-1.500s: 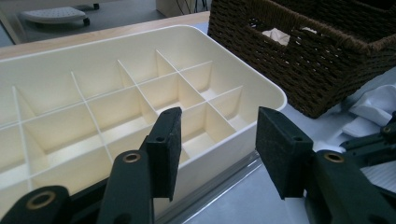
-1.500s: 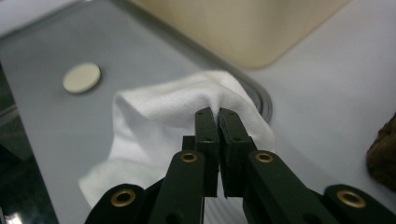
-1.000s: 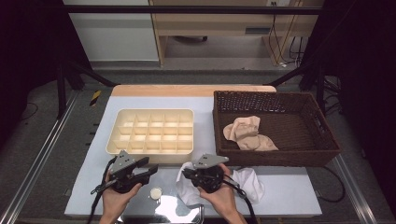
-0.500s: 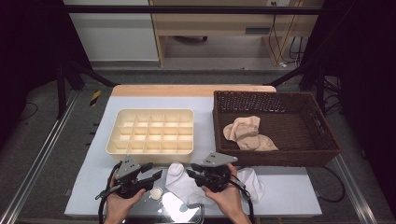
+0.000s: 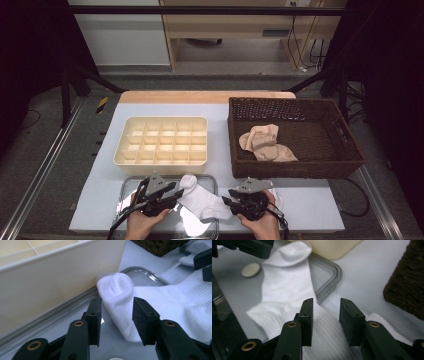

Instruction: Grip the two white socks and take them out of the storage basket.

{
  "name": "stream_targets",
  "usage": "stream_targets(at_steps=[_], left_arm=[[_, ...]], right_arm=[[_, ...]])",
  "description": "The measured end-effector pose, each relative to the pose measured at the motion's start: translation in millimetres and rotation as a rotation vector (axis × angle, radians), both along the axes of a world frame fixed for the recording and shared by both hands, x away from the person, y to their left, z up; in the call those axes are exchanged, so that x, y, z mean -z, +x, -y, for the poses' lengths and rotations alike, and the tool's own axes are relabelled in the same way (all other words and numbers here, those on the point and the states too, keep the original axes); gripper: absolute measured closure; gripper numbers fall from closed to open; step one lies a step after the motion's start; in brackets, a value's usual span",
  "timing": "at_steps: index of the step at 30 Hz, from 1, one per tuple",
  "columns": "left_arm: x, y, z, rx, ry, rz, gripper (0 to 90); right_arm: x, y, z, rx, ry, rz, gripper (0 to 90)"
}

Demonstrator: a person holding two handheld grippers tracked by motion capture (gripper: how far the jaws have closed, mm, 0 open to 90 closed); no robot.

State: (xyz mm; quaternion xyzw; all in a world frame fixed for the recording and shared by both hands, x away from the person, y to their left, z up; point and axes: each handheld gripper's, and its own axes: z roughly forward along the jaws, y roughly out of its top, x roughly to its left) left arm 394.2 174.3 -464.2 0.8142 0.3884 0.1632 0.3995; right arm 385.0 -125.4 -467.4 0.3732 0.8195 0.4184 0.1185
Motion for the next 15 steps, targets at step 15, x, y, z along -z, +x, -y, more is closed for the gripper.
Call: stream_targets(at_steps=[15], left_arm=[[9.5, -0.7, 7.4, 0.029, 0.027, -0.033, 85.9]], right_arm=[[16.0, 3.9, -9.4, -0.032, -0.041, -0.044, 82.7]])
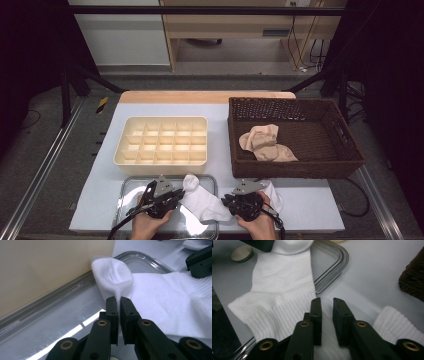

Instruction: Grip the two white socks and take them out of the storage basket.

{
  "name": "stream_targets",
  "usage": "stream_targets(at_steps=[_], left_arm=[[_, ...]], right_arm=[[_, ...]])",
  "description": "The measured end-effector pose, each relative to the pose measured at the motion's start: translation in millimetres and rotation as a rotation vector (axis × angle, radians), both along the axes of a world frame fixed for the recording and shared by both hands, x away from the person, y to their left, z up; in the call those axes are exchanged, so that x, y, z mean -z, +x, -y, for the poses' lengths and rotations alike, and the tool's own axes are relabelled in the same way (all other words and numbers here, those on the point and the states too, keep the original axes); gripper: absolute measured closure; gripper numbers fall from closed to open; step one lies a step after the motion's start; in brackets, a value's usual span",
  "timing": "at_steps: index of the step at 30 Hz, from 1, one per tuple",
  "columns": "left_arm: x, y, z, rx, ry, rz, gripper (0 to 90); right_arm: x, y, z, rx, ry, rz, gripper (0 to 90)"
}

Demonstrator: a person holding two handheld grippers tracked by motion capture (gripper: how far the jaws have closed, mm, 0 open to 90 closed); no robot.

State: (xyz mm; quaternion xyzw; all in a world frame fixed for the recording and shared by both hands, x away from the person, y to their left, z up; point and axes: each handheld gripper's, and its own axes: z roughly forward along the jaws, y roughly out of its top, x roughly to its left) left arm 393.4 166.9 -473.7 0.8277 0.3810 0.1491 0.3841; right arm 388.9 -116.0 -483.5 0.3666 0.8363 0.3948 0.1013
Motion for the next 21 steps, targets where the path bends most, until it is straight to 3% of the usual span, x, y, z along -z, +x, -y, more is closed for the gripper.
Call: stream_targets(at_steps=[4, 8, 12, 15, 19, 21], left_arm=[[-3.4, -4.5, -6.4, 0.001, -0.012, 0.006, 86.6], [-6.4, -14.9, -18.6, -0.005, -0.046, -0.006, 86.5], [-4.8, -21.0, -20.3, -0.006, -0.020, -0.002, 84.3], [-5.3, -19.8, -20.5, -0.027, -0.009, 0.018, 71.8], [-9.8, -15.4, -24.2, -0.041, -0.056, 0.029, 57.8], [-11.8, -13.9, -23.0, -0.044, -0.059, 0.034, 55.1]], right_arm=[[-3.9, -0.1, 0.9, -0.002, -0.005, 0.006, 89.4], [-11.6, -0.1, 5.2, 0.015, 0.040, 0.028, 90.0], [-13.8, 1.3, 0.6, 0.016, 0.045, 0.046, 89.4], [-10.8, 2.8, -3.0, 0.011, 0.033, 0.043, 83.7], [-15.0, 2.0, 5.4, 0.028, 0.048, 0.053, 78.4], [-18.1, 0.0, 12.8, 0.048, 0.051, 0.055, 75.9]])
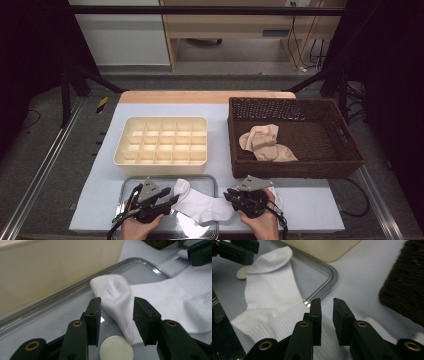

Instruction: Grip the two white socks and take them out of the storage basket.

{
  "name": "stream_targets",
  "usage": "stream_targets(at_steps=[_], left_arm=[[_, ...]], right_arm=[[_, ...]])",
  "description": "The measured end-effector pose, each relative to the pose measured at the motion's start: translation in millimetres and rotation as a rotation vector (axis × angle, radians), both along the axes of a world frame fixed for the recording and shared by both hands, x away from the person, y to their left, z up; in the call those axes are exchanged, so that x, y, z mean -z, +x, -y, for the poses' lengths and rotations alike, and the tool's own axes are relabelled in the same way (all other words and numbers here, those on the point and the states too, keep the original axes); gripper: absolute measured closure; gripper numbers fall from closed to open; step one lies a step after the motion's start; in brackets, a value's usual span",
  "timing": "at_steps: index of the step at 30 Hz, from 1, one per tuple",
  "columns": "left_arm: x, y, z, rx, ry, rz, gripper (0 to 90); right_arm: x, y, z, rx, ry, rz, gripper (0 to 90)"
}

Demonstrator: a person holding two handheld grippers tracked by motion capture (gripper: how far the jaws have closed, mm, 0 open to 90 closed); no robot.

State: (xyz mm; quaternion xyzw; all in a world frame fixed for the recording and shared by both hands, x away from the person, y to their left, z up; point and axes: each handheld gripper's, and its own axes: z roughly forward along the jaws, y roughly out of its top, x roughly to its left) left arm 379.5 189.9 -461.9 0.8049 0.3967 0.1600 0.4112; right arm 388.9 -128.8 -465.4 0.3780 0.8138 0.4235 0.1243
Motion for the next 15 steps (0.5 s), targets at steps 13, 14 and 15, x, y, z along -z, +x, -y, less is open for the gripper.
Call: stream_targets(at_steps=[13, 14, 15], left_arm=[[11.3, 7.3, 18.9, 0.014, 0.098, -0.003, 63.7], [12.1, 7.4, 19.3, 0.021, 0.102, -0.007, 67.4], [12.6, 7.4, 19.6, 0.030, 0.099, -0.013, 70.2]], right_arm=[[15.0, -8.4, 10.4, -0.028, 0.002, -0.044, 67.0], [16.4, -8.3, 8.1, -0.031, -0.001, -0.048, 69.6], [17.6, -8.0, 6.0, -0.038, -0.005, -0.048, 72.5]])
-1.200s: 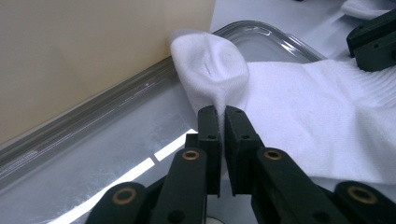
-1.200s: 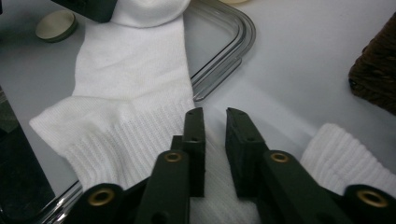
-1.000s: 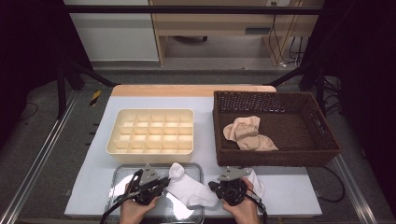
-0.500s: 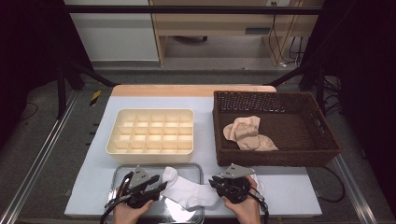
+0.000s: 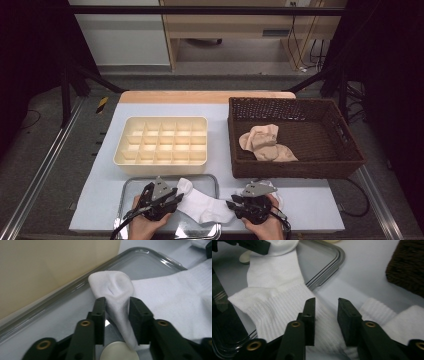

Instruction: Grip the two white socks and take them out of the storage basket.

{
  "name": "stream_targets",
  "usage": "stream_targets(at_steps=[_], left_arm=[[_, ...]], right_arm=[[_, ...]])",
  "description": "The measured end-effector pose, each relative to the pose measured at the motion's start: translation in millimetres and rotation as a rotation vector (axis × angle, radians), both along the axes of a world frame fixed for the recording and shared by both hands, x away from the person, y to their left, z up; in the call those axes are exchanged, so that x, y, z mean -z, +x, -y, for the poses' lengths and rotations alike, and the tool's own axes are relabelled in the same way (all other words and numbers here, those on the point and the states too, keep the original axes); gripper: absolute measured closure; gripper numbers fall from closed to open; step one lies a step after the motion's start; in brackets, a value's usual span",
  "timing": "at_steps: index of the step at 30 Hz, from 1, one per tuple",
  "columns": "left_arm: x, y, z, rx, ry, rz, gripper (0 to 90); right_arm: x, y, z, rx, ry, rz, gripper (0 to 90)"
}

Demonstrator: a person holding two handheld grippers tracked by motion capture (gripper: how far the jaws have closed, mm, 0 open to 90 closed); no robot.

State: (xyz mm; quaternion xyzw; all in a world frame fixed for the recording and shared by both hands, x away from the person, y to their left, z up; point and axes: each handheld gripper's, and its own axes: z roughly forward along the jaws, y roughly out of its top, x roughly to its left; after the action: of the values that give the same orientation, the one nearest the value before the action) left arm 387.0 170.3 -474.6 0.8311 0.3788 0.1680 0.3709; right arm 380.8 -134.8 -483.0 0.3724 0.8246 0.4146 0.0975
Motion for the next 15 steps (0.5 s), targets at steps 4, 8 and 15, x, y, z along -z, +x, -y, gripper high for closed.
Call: stream_targets(at_steps=[4, 8, 15], left_arm=[[-0.7, 0.9, -1.9, 0.006, -0.005, -0.011, 81.4], [-1.8, 2.2, -6.2, 0.002, -0.016, -0.016, 83.8], [-1.5, -2.1, -18.1, -0.018, -0.031, -0.014, 81.9]], right_arm=[[0.2, 1.5, -5.5, -0.013, -0.027, -0.003, 87.2], [-3.0, 3.0, -4.8, -0.011, -0.039, 0.007, 90.0], [-11.1, 12.3, 3.5, 0.033, -0.016, 0.040, 90.0]])
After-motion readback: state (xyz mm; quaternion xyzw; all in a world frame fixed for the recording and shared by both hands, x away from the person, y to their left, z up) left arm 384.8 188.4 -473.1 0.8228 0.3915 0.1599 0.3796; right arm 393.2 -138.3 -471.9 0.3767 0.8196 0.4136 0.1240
